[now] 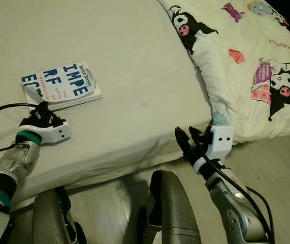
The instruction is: Clean up the room
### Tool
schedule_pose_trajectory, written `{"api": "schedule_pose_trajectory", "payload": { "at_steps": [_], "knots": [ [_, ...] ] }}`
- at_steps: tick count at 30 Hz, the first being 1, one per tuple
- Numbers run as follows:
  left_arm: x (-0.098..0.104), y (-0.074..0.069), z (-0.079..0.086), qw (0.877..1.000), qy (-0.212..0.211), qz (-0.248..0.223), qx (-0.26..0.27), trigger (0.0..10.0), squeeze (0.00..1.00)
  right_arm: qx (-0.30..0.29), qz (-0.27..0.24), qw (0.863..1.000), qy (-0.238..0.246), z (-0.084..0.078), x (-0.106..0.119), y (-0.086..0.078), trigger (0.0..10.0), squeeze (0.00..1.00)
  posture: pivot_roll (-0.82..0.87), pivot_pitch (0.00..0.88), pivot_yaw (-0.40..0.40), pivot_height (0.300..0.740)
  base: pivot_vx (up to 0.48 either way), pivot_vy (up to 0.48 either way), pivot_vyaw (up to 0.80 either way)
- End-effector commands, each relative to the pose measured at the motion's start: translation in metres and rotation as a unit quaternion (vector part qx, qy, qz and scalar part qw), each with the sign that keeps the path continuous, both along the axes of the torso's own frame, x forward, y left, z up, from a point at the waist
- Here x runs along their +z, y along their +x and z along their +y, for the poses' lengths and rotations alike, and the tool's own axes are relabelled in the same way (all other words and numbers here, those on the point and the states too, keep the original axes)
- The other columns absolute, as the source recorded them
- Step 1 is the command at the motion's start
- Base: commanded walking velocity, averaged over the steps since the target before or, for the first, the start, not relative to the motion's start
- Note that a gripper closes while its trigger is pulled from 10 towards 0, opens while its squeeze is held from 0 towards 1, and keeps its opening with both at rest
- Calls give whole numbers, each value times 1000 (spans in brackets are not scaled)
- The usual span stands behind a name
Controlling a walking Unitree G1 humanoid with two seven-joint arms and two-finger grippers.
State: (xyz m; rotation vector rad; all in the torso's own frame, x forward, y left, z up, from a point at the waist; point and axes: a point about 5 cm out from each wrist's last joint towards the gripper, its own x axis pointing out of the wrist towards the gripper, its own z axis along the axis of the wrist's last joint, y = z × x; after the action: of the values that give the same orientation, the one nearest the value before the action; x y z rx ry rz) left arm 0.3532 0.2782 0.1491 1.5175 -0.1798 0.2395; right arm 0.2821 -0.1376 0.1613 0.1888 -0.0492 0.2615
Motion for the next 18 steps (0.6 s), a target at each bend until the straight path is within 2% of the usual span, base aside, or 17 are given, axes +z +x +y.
{"api": "schedule_pose_trajectory", "payload": {
  "at_steps": [1,3,4,6,7,9,10,11,13,14,15,16,17,18],
  "knots": [
    [-20,-15,21,998,-5,50,45,8314,0,-4,15,1000,2,0,-8,-1,10000,0,-29,299,-77,500,0,0,0],
    [-22,-17,22,997,-9,62,44,8314,0,-4,14,1000,3,0,-8,-1,10000,0,-29,299,-77,500,0,0,0],
    [-26,-20,20,997,-10,73,30,10000,0,-6,15,1000,5,1,-9,-1,10000,0,-18,293,-67,500,0,0,0],
    [-30,-29,16,996,-8,85,-2,10000,0,-7,16,1000,7,2,-11,-1,10000,0,-9,290,-58,500,0,0,0],
    [-33,-39,14,995,-4,92,-23,10000,0,-7,17,1000,8,2,-13,-2,10000,0,8,285,-45,500,0,0,0],
    [-33,-39,14,995,-4,92,-23,10000,0,-7,17,1000,8,2,-13,-2,10000,0,8,285,-45,500,0,0,0],
    [-35,-46,12,995,-2,96,-36,10000,0,-7,18,1000,9,3,-15,-2,10000,0,8,285,-45,500,0,0,0],
    [-38,-62,13,992,-1,113,-47,10000,0,-9,18,1000,9,1,-15,-2,10000,0,34,282,-29,500,0,0,0],
    [-38,-62,13,992,-1,113,-47,10000,0,-9,18,1000,9,1,-15,-2,10000,0,34,282,-29,500,0,0,0],
    [-43,-90,14,984,9,161,-76,10000,0,-17,21,1000,7,-4,-18,-2,10000,0,76,274,-16,500,0,0,0],
    [-43,-90,14,984,9,161,-76,10000,0,-17,21,1000,7,-4,-18,-2,10000,0,76,274,-16,500,0,0,0],
    [-46,-104,14,977,16,190,-93,10000,0,-21,24,999,5,-7,-21,-1,10000,0,82,273,-13,500,0,0,0],
    [-46,-104,14,977,16,190,-93,10000,0,-21,24,999,5,-7,-21,-1,10000,0,82,273,-13,500,0,0,0],
    [-48,-114,14,972,19,211,-103,10000,0,-24,26,999,4,-8,-23,-1,10000,0,92,272,-6,500,0,0,0]
  ]
}}
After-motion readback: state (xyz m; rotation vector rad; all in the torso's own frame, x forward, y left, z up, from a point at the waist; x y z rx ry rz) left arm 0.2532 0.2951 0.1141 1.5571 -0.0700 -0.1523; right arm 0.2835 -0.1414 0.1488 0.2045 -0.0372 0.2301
